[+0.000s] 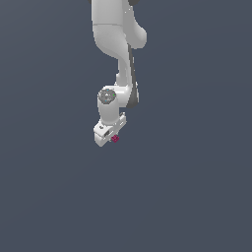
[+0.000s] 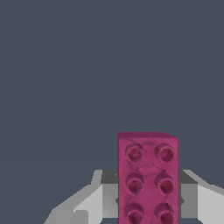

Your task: Pick up the object and move it to a goal position.

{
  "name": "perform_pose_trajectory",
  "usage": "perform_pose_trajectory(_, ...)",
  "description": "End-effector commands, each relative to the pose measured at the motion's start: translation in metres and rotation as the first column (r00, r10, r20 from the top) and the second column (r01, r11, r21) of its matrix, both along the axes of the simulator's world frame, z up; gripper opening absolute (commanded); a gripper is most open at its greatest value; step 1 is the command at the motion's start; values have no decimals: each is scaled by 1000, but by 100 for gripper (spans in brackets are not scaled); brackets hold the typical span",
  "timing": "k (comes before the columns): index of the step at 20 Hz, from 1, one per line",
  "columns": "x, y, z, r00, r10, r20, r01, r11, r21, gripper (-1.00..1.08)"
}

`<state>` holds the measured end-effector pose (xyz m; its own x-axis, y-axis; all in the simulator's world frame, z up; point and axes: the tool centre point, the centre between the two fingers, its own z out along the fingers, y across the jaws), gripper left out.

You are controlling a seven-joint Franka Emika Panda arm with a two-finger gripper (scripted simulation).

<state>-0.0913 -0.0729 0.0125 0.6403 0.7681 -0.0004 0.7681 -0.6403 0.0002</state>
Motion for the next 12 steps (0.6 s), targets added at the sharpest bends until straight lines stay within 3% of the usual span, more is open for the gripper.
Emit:
perform_pose_trajectory(1, 0, 3, 2, 1000, 1, 0, -1, 1000, 0, -100)
perform_pose_trajectory(7, 4, 30, 16, 1000, 1, 0, -1, 1000, 0, -100)
perform_pose_trajectory(12, 9, 74, 40, 1000, 1, 0, -1, 1000, 0, -100)
